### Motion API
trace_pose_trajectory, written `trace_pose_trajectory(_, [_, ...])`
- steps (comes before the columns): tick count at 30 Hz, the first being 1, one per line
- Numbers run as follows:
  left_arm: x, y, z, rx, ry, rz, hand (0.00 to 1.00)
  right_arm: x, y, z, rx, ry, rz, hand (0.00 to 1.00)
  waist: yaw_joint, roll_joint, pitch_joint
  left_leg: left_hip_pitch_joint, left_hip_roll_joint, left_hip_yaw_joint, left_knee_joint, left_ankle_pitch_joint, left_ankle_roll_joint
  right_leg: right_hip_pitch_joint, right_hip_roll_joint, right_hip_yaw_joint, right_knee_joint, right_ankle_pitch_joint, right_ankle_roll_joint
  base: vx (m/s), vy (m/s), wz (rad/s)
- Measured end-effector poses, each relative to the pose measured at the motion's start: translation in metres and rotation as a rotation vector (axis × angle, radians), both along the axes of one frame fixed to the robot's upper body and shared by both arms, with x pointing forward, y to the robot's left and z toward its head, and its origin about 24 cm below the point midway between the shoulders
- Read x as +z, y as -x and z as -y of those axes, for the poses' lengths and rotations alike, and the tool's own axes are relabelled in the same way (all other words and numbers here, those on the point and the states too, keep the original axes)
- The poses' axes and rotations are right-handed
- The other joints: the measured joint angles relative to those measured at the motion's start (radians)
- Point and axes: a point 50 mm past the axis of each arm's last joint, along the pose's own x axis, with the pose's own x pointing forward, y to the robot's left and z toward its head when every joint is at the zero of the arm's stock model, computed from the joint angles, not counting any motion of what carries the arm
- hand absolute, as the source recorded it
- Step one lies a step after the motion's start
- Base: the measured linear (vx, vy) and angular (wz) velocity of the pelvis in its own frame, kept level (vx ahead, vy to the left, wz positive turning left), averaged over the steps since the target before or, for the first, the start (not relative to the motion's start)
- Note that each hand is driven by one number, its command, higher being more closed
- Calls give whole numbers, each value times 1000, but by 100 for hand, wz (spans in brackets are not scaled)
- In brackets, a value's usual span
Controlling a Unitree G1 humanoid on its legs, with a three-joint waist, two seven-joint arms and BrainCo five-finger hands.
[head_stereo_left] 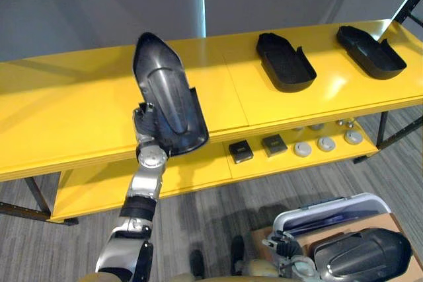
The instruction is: Walk over and take plastic housings, then place them on the shelf
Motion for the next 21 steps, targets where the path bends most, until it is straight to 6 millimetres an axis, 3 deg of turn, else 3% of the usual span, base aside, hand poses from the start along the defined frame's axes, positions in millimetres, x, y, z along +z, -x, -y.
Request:
trace_pose_trajectory(1, [8,-3,-5,14,-9,14,0,1,-3,0,2,0,10,0,-6,-1,11,-1,-1,1,0,0,0,0,-1,0,0,0,0,3,41,-1])
trace_pose_trajectory(3, [28,-10,-17,44,-39,55,0,4,-10,-1,6,1,43,0,-14,-1,29,-20,-3,5,0,0,0,-23,-3,4,0,2,1,-1,53,-5])
trace_pose_trajectory(6, [52,-20,-13,38,-45,105,0,7,-15,-1,9,4,68,0,-10,-2,53,-55,-3,7,5,1,0,-61,-5,6,12,3,0,-4,38,-2])
trace_pose_trajectory(11, [71,-29,-7,30,-40,135,0,11,-20,-1,11,7,99,0,-13,-1,83,-74,-5,18,5,1,1,-91,-7,21,28,2,-1,8,39,-8])
trace_pose_trajectory(21, [79,-33,-5,55,9,157,0,12,-23,0,5,8,108,0,-14,0,99,-72,-12,20,5,3,4,-99,-15,28,45,0,-3,-4,27,-2])
